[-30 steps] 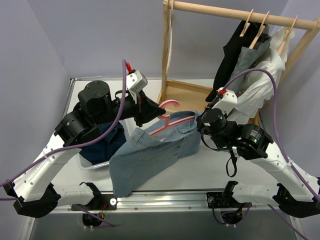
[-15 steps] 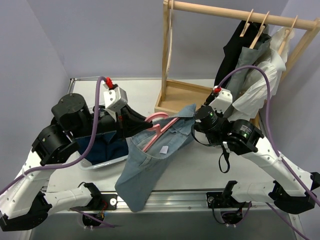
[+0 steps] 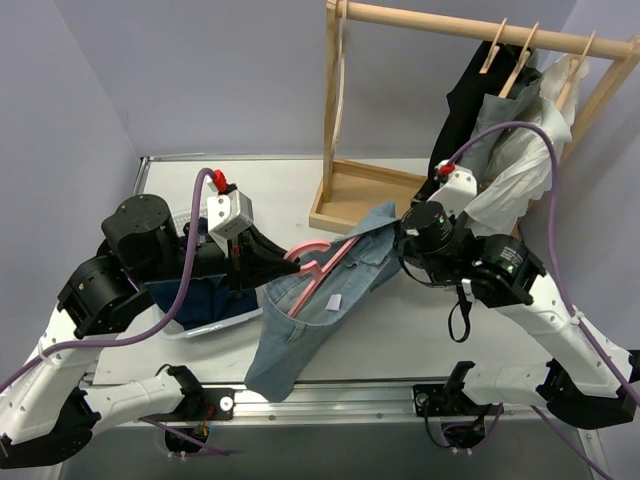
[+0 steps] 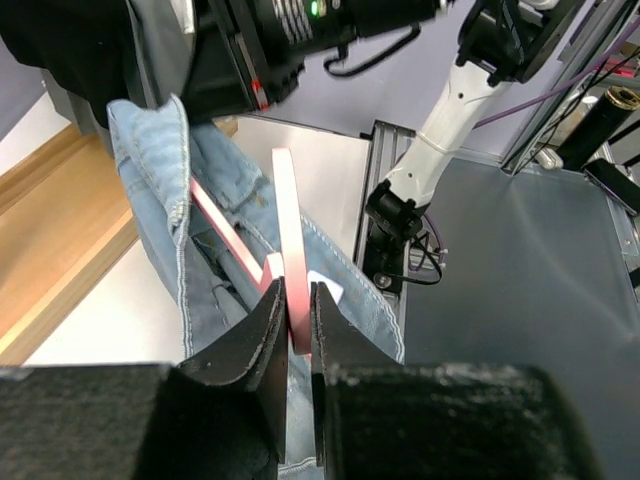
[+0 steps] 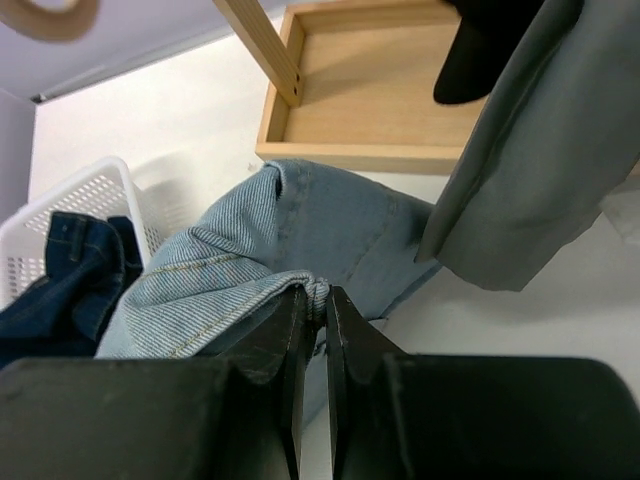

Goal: Remove the skirt from the hanger

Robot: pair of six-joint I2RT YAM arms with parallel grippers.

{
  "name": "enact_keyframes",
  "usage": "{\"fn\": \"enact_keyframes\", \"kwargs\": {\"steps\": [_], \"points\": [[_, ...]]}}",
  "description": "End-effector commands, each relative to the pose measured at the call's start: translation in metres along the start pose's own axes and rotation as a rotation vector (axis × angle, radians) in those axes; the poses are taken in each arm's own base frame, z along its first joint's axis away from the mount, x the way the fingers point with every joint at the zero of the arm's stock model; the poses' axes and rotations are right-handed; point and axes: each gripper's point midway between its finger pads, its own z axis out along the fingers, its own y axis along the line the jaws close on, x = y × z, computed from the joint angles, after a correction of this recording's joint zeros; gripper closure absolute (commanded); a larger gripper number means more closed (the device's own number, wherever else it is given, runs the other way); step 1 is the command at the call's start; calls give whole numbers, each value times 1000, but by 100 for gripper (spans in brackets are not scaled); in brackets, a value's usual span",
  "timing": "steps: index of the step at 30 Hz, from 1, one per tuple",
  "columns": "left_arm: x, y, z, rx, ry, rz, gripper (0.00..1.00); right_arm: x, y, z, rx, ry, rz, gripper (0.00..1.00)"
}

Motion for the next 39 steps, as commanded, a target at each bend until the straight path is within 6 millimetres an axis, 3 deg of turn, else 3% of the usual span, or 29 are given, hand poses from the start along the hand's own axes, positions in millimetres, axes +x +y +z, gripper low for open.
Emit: {"fn": "enact_keyframes", "kwargs": {"steps": [1,6,15,22,28,31,37,39], "points": [[-2,-36,-15,155,-9,4,98,-48,-20,-7,111,-150,-2,100],[6,-39,-13,184,17,-15,98,-57,0,2,93,-159,-12,100],[11,-54,-21,258,38,-20,98,-63,15,33,134,-147,-78,100],[27,-51,-13,266,75,-76,98,-85,39,31,24,-186,-41,100],[39,-43,-6,241,107,-104,98,-96,76,16,-176,-198,-8,100],[33,-48,-7,268,86,-96,98,-96,71,19,-153,-211,-8,100],[15,-52,-18,244,51,-58,98,-75,31,45,56,-181,-69,100],[14,-52,-23,227,52,-48,98,-71,7,55,126,-158,-53,100]]}}
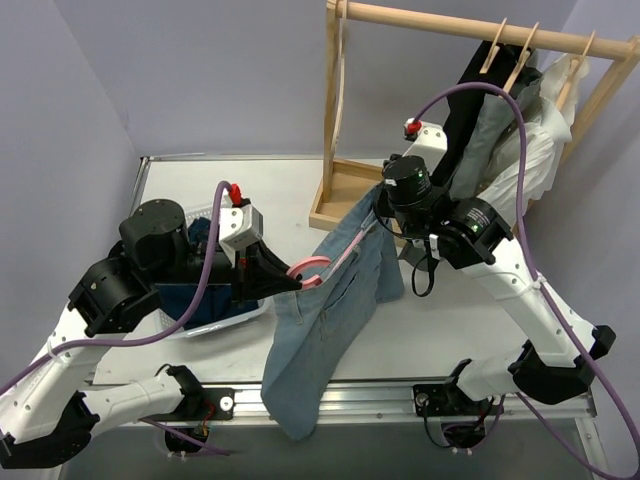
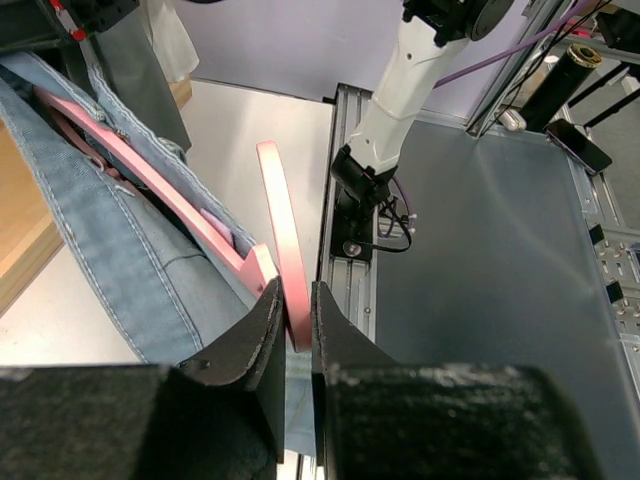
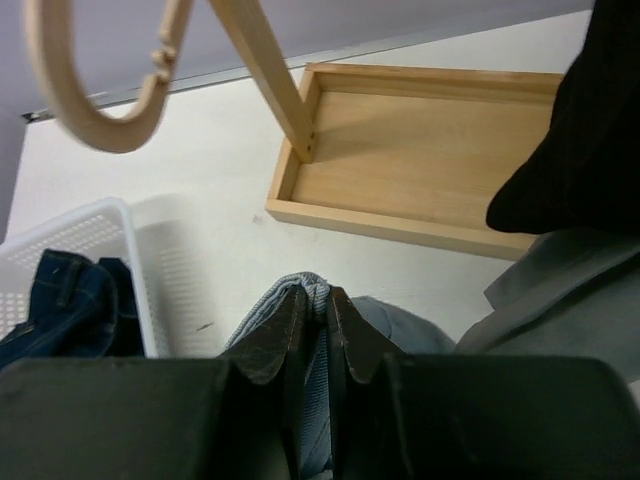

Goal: Remove the skirt from the hanger

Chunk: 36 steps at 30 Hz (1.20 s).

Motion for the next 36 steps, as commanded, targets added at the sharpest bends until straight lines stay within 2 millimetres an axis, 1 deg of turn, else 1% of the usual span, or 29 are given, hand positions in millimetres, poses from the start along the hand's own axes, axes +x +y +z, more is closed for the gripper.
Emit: {"fn": "enact_keyframes", "kwargs": {"steps": [1,2,3,4,5,6,8,11,12,14,15,16,17,18,19,20,21,23,24,25,26,28,29,30,31,33,34,35,36], "points": [[-16,-47,-26,138,-26,-1,98,-5,-53,18,197,-53,34,100],[-16,-50,-28,151,-27,0,98,-4,-69,24,240,-47,45,100],[-17,-55,-30,166,-30,3,98,1,-76,28,244,-29,37,100],[-18,-57,-32,172,-32,2,98,11,-86,34,268,-4,21,100],[-18,-56,-34,155,-32,5,98,12,-94,34,279,1,26,100],[-18,-58,-38,151,-33,11,98,12,-107,36,307,2,35,100],[-17,-60,-41,148,-25,12,98,16,-118,34,310,-3,41,100],[-19,-59,-42,142,-39,12,98,19,-123,33,266,8,57,100],[-19,-56,-42,120,-46,10,98,20,-121,32,252,11,60,100],[-29,-49,-42,70,-93,26,98,19,-109,26,168,11,88,100],[-33,-38,-43,0,-120,22,98,29,-106,27,135,30,88,100],[-42,-32,-42,-34,-159,34,98,27,-91,20,40,28,110,100],[-46,-25,-42,-72,-184,18,98,31,-85,18,-3,39,116,100],[-50,-12,-41,-140,-206,5,98,39,-80,17,-39,62,113,100],[-56,-3,-39,-176,-236,2,98,41,-73,11,-88,66,119,100],[-58,5,-38,-217,-252,-26,98,46,-56,5,-172,90,129,100],[-61,19,-35,-274,-270,-38,98,49,-49,-2,-217,90,138,100],[-65,32,-33,-331,-286,-60,98,57,-37,-16,-265,94,144,100],[-65,42,-26,-354,-278,-76,98,60,-37,-21,-260,92,176,100],[-67,49,-26,-391,-283,-79,98,59,-39,-31,-261,79,187,100],[-72,51,-26,-400,-292,-76,98,62,-39,-37,-262,82,183,100],[-73,60,-16,-411,-278,-82,98,64,-53,-44,-210,76,193,84],[-77,62,-13,-412,-278,-80,98,63,-58,-46,-194,74,190,73],[-79,63,-11,-411,-276,-81,98,60,-64,-48,-168,60,187,54],[-78,64,-10,-410,-267,-83,98,62,-71,-52,-142,67,180,48],[-82,67,-9,-418,-264,-72,98,51,-77,-60,-123,44,202,40],[-81,69,-10,-431,-255,-72,98,50,-82,-63,-101,47,211,38],[-81,70,-12,-444,-255,-62,98,43,-83,-68,-97,34,221,37],[-84,72,-15,-464,-262,-56,98,43,-87,-69,-79,35,222,34]]}}
